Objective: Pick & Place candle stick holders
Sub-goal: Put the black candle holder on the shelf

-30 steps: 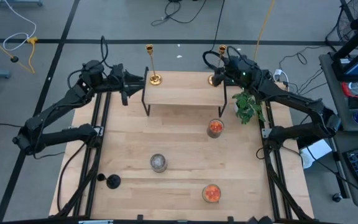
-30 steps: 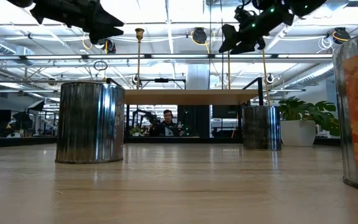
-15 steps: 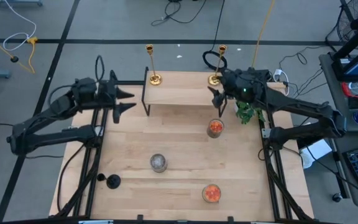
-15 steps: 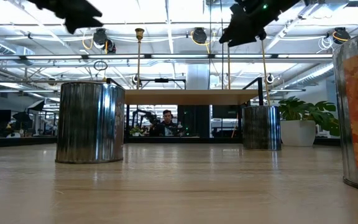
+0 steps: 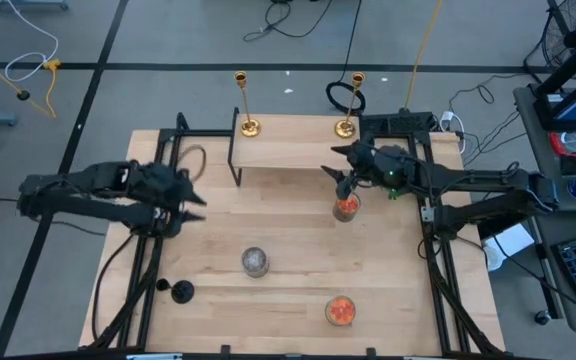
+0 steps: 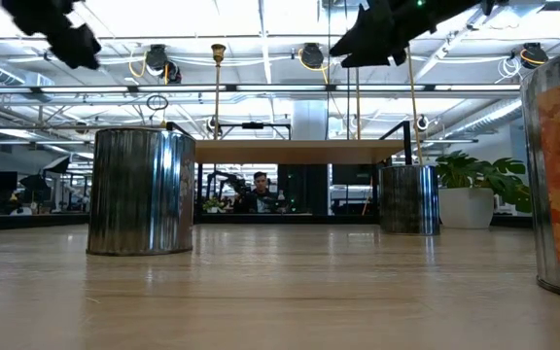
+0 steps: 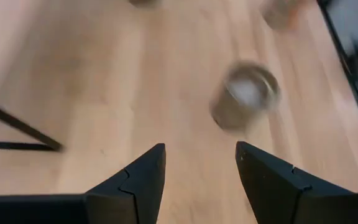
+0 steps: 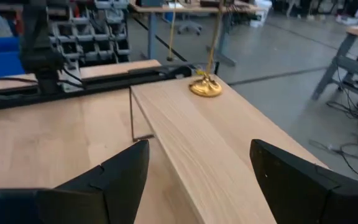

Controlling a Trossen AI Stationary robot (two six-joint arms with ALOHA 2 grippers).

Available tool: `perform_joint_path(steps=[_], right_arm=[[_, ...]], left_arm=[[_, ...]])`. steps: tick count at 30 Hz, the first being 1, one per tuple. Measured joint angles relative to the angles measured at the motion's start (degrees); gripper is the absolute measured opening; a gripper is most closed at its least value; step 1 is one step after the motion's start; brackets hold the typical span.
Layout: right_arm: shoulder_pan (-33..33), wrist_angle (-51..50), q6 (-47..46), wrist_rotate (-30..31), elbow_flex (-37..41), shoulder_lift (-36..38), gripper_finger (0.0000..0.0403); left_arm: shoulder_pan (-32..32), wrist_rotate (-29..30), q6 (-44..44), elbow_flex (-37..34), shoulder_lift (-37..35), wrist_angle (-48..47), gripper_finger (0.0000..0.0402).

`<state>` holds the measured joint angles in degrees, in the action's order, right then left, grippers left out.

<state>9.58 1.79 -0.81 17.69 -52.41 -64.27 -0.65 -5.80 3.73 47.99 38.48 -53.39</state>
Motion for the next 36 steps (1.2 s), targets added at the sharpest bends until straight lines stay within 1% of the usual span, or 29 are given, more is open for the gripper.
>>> perform_joint_path(steps=[4,8,11,14,16,20,22,24,26,30,33,36], right_arm=[[-0.9,3.3,0.2,0.0,1.5,0.0,0.0279],[-1.5,4.0,0.2,0.0,1.9,0.0,0.0279],[-1.8,3.9,0.2,0.0,1.9,0.0,0.0279],[-2.2,3.9,0.2,0.0,1.9,0.0,0.0279],[-2.3,3.9,0.3,-0.1,1.9,0.0,0.0279],[-2.3,4.0,0.4,-0.2,1.9,0.0,0.0279],[-2.3,4.0,0.4,-0.2,1.9,0.0,0.0279],[-2.3,4.0,0.4,-0.2,1.9,0.0,0.0279],[-2.3,4.0,1.1,-0.2,1.9,0.0,0.0279],[-2.2,4.0,2.6,-0.1,1.9,0.0,0.0279],[-2.2,4.0,3.1,-0.1,1.9,0.0,0.0279],[-2.2,4.0,3.1,-0.1,1.9,0.0,0.0279]], left_arm=[[7.9,1.0,1.2,0.0,1.9,-7.4,0.0202],[14.6,0.9,7.3,-0.3,3.9,-16.2,0.0202],[19.4,-2.2,13.9,-3.3,4.5,-16.6,0.0202],[23.9,-6.2,19.0,-8.0,5.0,-11.3,0.0202],[26.9,-8.2,20.0,-11.6,5.0,-7.3,0.0202],[31.9,-10.5,21.0,-17.7,5.0,0.9,0.0202],[34.4,-12.3,22.5,-20.1,5.0,4.6,0.0202],[36.8,-12.8,23.9,-21.9,5.0,8.8,0.02],[39.2,-12.5,24.5,-23.5,5.0,14.1,0.0192],[43.3,-10.8,24.6,-25.8,5.0,23.9,0.0158],[45.2,-6.9,24.5,-25.9,5.0,27.8,0.0132],[46.2,-1.9,23.3,-25.9,5.0,29.4,0.0108]])
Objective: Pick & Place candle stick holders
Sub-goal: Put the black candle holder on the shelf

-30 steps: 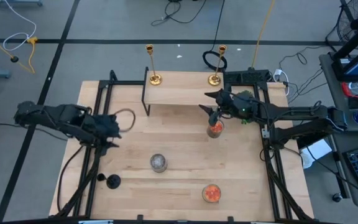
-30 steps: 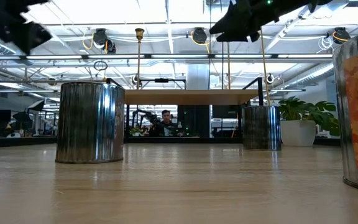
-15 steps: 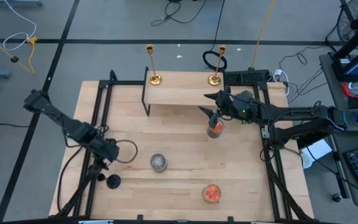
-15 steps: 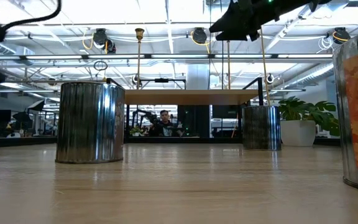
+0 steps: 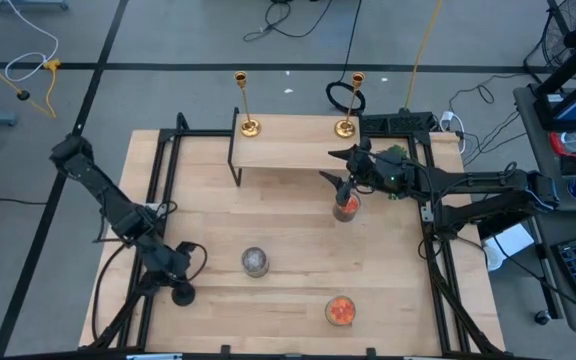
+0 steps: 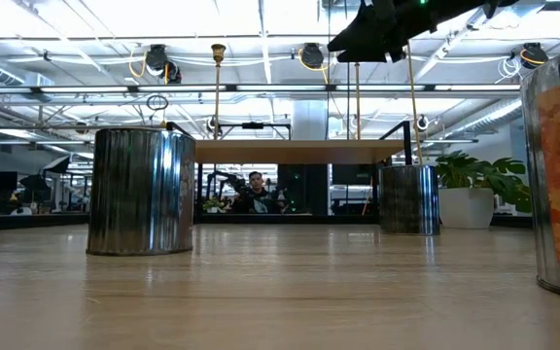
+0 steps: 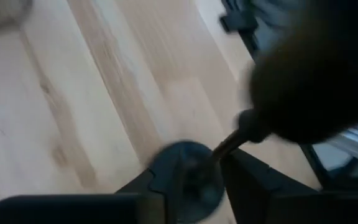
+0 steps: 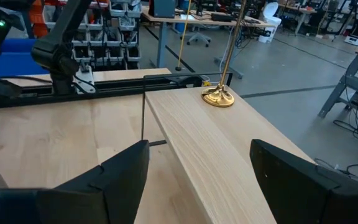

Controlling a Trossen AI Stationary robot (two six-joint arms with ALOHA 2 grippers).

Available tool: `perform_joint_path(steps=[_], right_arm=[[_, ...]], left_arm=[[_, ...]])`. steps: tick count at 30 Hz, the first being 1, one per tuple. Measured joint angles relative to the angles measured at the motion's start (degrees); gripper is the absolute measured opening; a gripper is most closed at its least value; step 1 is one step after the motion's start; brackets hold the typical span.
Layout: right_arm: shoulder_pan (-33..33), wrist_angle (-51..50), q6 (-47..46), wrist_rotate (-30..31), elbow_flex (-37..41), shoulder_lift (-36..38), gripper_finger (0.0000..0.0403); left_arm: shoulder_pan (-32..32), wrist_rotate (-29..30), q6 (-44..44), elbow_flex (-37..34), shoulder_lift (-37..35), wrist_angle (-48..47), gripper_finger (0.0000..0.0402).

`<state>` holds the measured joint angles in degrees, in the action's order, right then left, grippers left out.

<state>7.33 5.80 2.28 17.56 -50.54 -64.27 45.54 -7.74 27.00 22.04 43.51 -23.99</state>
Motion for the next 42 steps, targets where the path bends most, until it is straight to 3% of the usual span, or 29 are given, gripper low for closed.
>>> perform_joint_path(steps=[10,14,19,24,27,32,35,42], right_arm=[[0.0,0.0,0.1,0.0,0.0,0.0,0.0279],[0.0,0.0,0.1,0.1,0.0,0.0,0.0279],[0.0,0.3,0.0,0.1,0.0,-0.3,0.0279],[0.0,1.9,0.0,0.1,0.0,-1.5,0.0279],[0.0,2.9,0.0,0.1,0.0,-2.7,0.0279],[0.1,5.6,1.2,0.2,0.0,-4.7,0.0279],[0.1,7.0,1.4,0.2,0.0,-5.8,0.0279],[0.1,6.4,1.3,0.2,0.0,-6.5,0.0279]], left_arm=[[0.2,9.0,-11.0,0.0,0.0,4.7,0.0016],[0.3,14.2,-15.0,0.0,0.0,7.5,0.0024],[-1.8,22.5,-23.4,0.5,-0.1,20.9,0.0024],[-8.0,30.7,-30.5,6.8,-0.1,24.8,0.0015],[-13.2,35.3,-29.0,11.8,0.1,23.9,0.0028],[-24.8,33.3,-23.7,20.0,3.1,20.6,0.0013],[-31.9,32.5,-27.8,25.0,6.0,20.1,0.0014],[-47.5,17.7,-30.4,36.8,17.7,13.9,0.0019]])
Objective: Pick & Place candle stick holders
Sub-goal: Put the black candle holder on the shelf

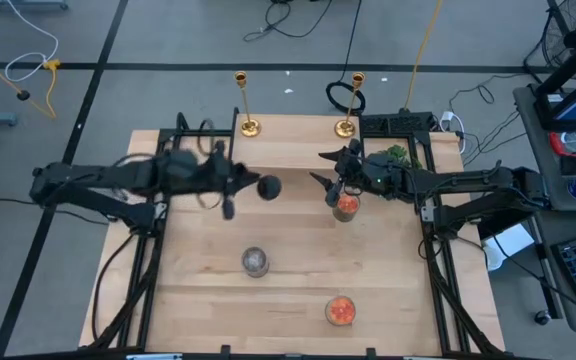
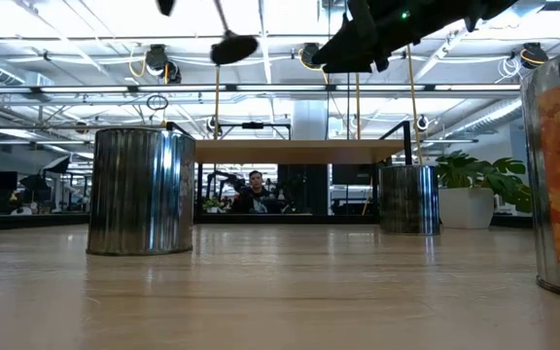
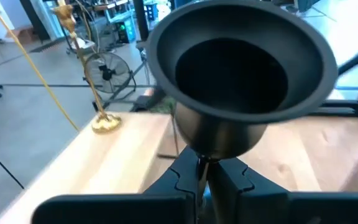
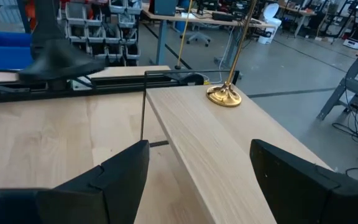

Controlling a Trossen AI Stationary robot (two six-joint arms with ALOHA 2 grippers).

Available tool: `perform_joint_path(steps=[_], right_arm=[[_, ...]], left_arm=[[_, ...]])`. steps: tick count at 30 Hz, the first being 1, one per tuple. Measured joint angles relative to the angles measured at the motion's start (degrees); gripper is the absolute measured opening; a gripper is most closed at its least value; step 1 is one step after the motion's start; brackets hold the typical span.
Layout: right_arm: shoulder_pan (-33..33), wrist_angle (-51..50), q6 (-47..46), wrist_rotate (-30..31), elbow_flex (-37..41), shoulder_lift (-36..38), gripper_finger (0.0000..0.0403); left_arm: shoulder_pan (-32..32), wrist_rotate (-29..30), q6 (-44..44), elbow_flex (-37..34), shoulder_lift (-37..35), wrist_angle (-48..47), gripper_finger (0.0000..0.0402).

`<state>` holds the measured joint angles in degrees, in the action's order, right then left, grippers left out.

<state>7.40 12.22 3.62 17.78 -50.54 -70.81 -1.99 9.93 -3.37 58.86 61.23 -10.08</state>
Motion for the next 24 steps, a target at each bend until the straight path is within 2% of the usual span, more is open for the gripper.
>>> perform_joint_path(steps=[6,11,14,18,24], right_arm=[[0.0,-0.5,-1.0,0.0,0.0,0.0,0.0279],[0.0,-6.3,-5.6,0.0,0.1,0.0,0.0279],[0.0,-6.3,-6.1,-0.3,2.2,0.1,0.0279],[0.0,-1.2,-8.0,-2.6,7.5,0.0,0.0279],[0.0,16.3,-8.9,-7.6,16.3,0.0,0.0279]], left_arm=[[-10.2,-11.0,-0.8,9.3,10.6,0.3,0.0015],[-16.3,-17.3,-1.1,15.9,19.3,0.7,0.0015],[-19.1,-20.3,-1.2,19.3,24.4,1.1,0.0014],[-22.5,-20.7,-1.0,23.5,29.7,1.5,0.0015],[-27.0,-20.4,-0.3,25.3,34.4,2.5,0.0014]])
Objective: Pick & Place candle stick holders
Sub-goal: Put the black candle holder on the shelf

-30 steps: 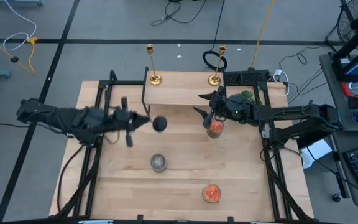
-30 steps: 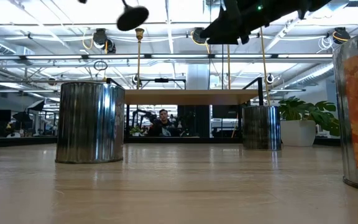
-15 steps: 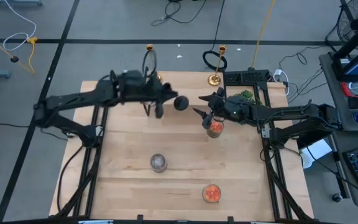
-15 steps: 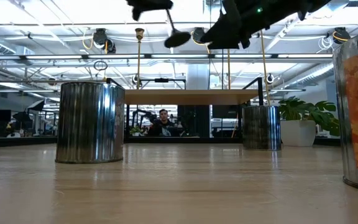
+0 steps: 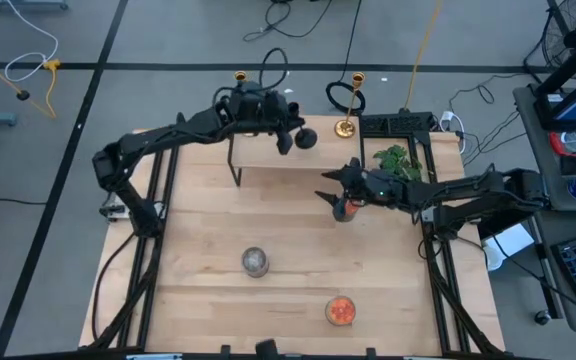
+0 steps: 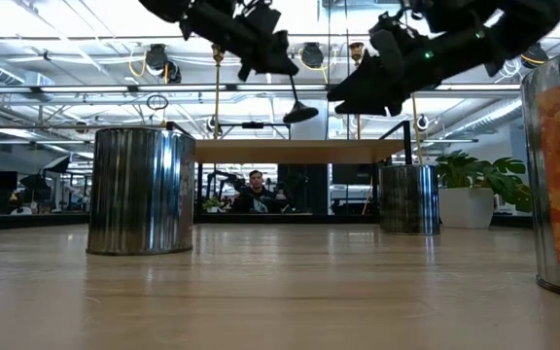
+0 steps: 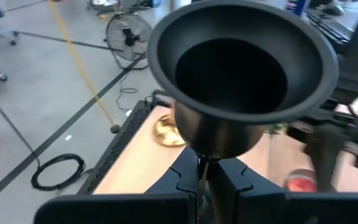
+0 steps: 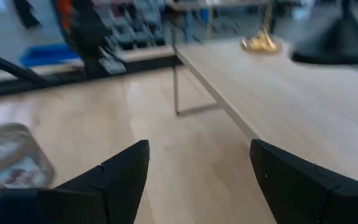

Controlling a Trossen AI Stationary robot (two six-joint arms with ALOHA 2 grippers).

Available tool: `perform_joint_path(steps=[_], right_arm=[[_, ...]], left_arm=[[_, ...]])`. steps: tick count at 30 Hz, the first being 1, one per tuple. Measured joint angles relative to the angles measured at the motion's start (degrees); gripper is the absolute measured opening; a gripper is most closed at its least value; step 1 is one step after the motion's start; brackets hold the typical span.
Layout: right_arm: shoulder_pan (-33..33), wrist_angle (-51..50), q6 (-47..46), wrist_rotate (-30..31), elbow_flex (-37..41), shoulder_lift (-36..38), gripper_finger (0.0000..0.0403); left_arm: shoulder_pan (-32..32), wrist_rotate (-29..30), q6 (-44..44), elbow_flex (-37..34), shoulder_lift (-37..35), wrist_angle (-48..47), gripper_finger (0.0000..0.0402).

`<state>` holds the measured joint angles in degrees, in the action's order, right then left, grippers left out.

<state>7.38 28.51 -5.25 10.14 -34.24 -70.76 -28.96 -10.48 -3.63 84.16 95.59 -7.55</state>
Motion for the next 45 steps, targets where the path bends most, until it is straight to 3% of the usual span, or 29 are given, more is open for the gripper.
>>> perform_joint_path(steps=[11,17,35,45], right_arm=[[0.0,20.5,1.4,0.1,13.1,0.0,0.0279],[0.0,29.1,1.6,0.1,16.0,0.0,0.0279],[0.0,28.4,1.6,0.1,16.0,0.0,0.0279],[0.0,28.4,1.6,0.1,16.0,0.0,0.0279]], left_arm=[[-5.3,-0.1,3.9,0.1,3.5,3.2,0.0014],[-6.1,-0.1,3.9,0.2,5.7,5.9,0.0015],[-6.5,3.0,0.3,0.1,5.6,0.5,0.0019],[-6.5,3.1,-0.4,0.1,5.6,0.8,0.0085]])
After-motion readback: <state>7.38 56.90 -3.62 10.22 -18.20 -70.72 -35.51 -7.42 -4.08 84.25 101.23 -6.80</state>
